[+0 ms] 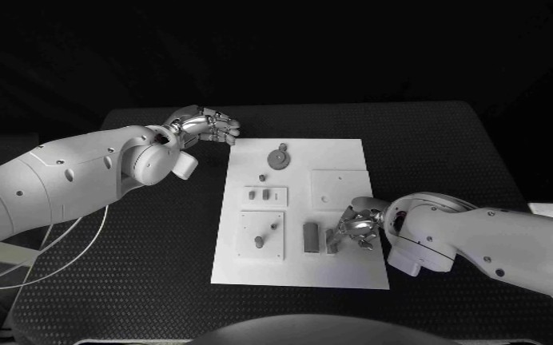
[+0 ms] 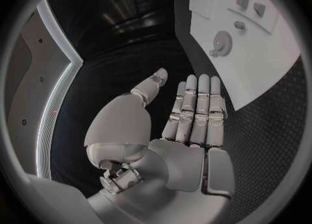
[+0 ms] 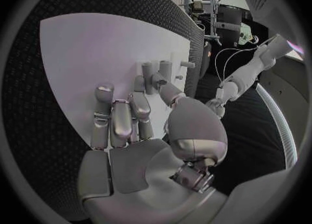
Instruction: Assemble the parts on the task board
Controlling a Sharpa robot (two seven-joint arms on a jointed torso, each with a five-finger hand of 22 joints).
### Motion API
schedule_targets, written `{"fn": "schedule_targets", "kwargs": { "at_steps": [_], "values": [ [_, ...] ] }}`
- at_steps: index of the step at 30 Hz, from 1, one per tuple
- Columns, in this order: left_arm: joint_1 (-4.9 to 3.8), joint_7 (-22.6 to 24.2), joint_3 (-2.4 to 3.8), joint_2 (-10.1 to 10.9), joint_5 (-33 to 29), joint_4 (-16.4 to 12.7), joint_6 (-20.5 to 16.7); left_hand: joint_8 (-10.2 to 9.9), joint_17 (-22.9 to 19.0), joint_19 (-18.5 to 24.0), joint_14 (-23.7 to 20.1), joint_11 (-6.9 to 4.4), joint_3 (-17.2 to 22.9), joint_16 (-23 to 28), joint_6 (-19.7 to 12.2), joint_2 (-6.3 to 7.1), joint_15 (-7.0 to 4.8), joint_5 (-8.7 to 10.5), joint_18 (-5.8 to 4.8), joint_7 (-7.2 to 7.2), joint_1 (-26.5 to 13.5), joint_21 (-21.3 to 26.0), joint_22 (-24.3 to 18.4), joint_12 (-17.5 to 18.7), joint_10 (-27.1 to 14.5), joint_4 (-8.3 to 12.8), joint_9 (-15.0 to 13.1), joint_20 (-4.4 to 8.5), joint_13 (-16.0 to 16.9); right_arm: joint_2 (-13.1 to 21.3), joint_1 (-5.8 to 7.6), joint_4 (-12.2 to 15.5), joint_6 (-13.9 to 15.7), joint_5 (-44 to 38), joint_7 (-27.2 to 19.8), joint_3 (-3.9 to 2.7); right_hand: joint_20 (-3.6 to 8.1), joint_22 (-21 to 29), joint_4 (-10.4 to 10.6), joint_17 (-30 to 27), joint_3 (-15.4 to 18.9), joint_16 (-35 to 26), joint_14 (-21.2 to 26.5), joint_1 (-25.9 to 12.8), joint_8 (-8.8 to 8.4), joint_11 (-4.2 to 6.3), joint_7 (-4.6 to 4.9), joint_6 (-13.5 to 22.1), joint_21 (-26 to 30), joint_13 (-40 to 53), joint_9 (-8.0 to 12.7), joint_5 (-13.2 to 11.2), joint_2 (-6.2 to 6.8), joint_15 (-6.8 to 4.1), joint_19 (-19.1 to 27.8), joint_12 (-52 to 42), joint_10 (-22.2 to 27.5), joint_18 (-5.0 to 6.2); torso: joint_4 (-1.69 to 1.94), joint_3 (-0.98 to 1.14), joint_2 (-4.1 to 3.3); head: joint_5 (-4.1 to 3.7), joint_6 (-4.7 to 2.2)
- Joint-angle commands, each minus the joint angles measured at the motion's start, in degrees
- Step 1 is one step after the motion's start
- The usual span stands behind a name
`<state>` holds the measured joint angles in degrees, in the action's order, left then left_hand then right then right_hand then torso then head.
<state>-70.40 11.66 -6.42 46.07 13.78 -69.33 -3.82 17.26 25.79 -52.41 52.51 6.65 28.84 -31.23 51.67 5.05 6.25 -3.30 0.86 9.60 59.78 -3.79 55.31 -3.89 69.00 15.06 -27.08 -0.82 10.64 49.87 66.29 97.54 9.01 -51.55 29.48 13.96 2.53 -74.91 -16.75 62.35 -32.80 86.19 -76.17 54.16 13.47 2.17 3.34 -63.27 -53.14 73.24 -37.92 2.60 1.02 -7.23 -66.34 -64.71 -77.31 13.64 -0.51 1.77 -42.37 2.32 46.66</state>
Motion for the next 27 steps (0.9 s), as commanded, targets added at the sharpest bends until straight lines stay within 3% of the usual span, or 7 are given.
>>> {"fn": "schedule_targets", "kwargs": {
  "at_steps": [1, 11, 14, 20, 27],
  "values": [
    [-0.03, 0.21, 0.03, -0.07, 0.07, -0.13, 0.98, 0.1, 0.08, 0.32, -0.17, -0.03, -0.11, 0.39, -0.3, 0.06, 0.25, 0.11, 1.05, -0.05, -0.74, -0.22, -0.05, -0.13, 0.27, -0.31, 0.06, 0.04, -0.09, -0.12, -0.06, -0.29, -0.64, -0.7, -0.19, 0.02, 0.2, -0.85, 0.05, -0.02, 0.22, -0.02, -0.6, -0.23, 0.22, 0.19, 0.6, 0.22, -0.09, -0.02, 0.02, 0.26, -0.58, -0.5, -0.11, -0.14, -0.22, 1.36, -0.02, 0.02, 0.0, 0.05, 0.04],
    [-0.03, 0.15, 0.03, -0.08, 0.08, -0.13, 0.97, 0.1, 0.12, 0.34, -0.18, -0.02, -0.12, 0.43, -0.31, 0.05, 0.26, 0.11, 1.05, -0.04, -0.79, -0.21, -0.06, -0.13, 0.26, -0.36, 0.07, 0.03, -0.1, -0.41, -0.06, -0.75, -1.36, -0.7, -0.05, 0.03, 0.23, -0.72, 0.32, 0.08, 0.33, -0.07, -0.75, -2.7, 0.18, 0.2, 0.6, -0.02, 0.06, 0.0, 0.27, 0.25, -0.24, -0.57, -0.38, -0.22, -0.32, 1.36, -0.05, 0.01, 0.01, 0.08, 0.01],
    [-0.03, 0.12, 0.03, -0.05, 0.08, -0.14, 0.94, 0.1, 0.13, 0.34, -0.18, -0.02, -0.12, 0.44, -0.31, 0.04, 0.26, 0.11, 1.05, -0.04, -0.79, -0.21, -0.06, -0.13, 0.26, -0.37, 0.07, 0.03, -0.1, -0.51, -0.06, -0.84, -1.53, -0.7, -0.03, 0.04, 0.22, -0.63, 0.92, 0.0, 0.36, -0.14, -0.73, -4.37, 0.14, 0.19, 0.61, -0.09, 0.18, -0.11, 0.39, 0.25, 0.49, -0.58, -0.52, -0.06, -0.26, 1.36, -0.04, 0.04, 0.0, 0.09, 0.06],
    [-0.03, 0.1, 0.03, -0.06, 0.08, -0.15, 0.96, 0.1, 0.16, 0.35, -0.19, -0.02, -0.11, 0.46, -0.32, 0.02, 0.27, 0.11, 1.05, -0.04, -0.81, -0.21, -0.06, -0.12, 0.26, -0.4, 0.07, 0.03, -0.1, -0.61, -0.07, -0.95, -1.56, -0.81, -0.02, 0.06, 0.35, -0.5, 2.53, -0.12, -0.3, -0.25, -0.71, -7.26, 0.04, 0.2, 0.6, -0.14, 0.45, -0.19, 0.64, 0.25, 2.65, -0.65, -0.76, 0.06, -0.21, 1.36, -0.04, 0.02, 0.01, 0.08, 0.08],
    [-0.03, 0.06, 0.03, -0.06, 0.08, -0.12, 0.96, 0.1, 0.19, 0.36, -0.19, -0.02, -0.1, 0.49, -0.32, 0.02, 0.27, 0.11, 1.05, -0.04, -0.8, -0.21, -0.07, -0.12, 0.26, -0.41, 0.08, 0.03, -0.11, -0.7, -0.07, -1.06, -1.25, -1.25, -0.27, 0.06, 0.65, -0.49, 5.97, -0.12, -2.0, -0.32, -0.72, -10.08, 0.0, 0.25, 0.56, -0.16, 0.65, -0.2, 0.84, 0.25, 6.49, -0.77, -1.1, 0.09, -0.15, 1.36, -0.05, 0.02, 0.01, 0.06, 0.1]
  ]
}}
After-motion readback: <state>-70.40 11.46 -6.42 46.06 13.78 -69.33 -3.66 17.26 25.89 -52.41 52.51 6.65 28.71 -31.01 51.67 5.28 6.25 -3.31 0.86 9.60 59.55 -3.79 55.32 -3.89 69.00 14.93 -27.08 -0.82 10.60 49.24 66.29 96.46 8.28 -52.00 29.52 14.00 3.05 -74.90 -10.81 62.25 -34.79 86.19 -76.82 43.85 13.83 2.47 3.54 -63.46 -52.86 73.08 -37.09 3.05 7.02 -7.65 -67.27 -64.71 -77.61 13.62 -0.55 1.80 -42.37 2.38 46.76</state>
